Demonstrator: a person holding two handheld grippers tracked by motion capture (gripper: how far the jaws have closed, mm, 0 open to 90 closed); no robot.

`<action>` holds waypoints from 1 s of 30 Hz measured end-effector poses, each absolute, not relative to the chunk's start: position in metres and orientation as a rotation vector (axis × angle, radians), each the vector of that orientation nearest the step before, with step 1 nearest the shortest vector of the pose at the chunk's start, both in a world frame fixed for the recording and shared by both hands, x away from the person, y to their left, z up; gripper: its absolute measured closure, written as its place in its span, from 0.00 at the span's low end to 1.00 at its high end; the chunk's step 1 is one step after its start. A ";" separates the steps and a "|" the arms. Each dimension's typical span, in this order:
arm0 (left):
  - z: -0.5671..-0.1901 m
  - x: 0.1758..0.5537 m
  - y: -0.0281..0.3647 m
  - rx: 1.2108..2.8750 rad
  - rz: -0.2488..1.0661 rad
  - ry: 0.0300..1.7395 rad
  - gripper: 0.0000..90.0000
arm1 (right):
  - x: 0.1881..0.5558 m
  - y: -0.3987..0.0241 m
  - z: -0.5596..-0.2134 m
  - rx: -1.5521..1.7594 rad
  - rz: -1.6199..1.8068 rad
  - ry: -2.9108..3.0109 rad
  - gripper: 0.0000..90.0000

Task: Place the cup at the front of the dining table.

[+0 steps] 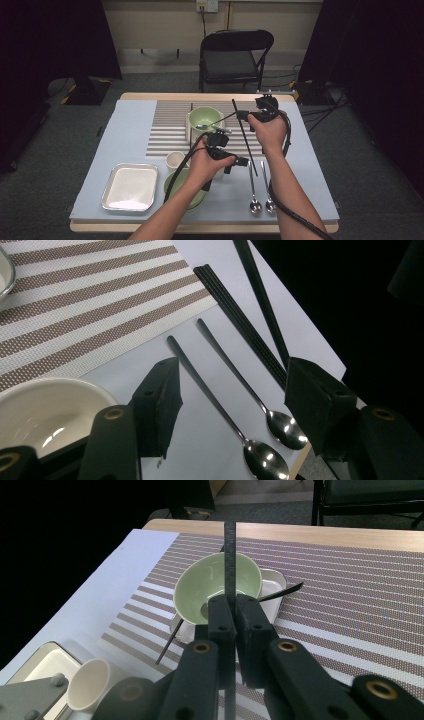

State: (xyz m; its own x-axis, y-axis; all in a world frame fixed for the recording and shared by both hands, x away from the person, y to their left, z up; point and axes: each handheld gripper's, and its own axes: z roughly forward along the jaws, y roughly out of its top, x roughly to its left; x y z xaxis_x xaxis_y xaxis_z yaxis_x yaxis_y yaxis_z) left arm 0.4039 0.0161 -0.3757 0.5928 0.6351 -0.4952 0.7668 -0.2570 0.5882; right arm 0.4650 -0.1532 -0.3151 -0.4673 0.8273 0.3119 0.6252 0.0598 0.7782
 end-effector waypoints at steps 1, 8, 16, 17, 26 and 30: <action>-0.376 0.404 0.016 1.979 -0.199 1.116 0.44 | 0.465 -0.153 -0.315 1.484 1.365 2.118 0.96; -0.373 0.403 0.013 1.977 -0.202 1.106 0.44 | 0.465 -0.149 -0.314 1.476 1.368 2.121 0.96; -0.371 0.401 0.008 1.971 -0.207 1.101 0.45 | 0.465 -0.146 -0.314 1.469 1.372 2.122 0.96; -0.371 0.402 0.008 1.972 -0.208 1.102 0.46 | 0.465 -0.146 -0.314 1.472 1.373 2.123 0.96; -0.373 0.402 0.006 1.962 -0.212 1.108 0.48 | 0.465 -0.143 -0.314 1.471 1.372 2.129 0.96; -0.374 0.402 0.005 1.959 -0.220 1.114 0.50 | 0.465 -0.141 -0.314 1.470 1.374 2.130 0.96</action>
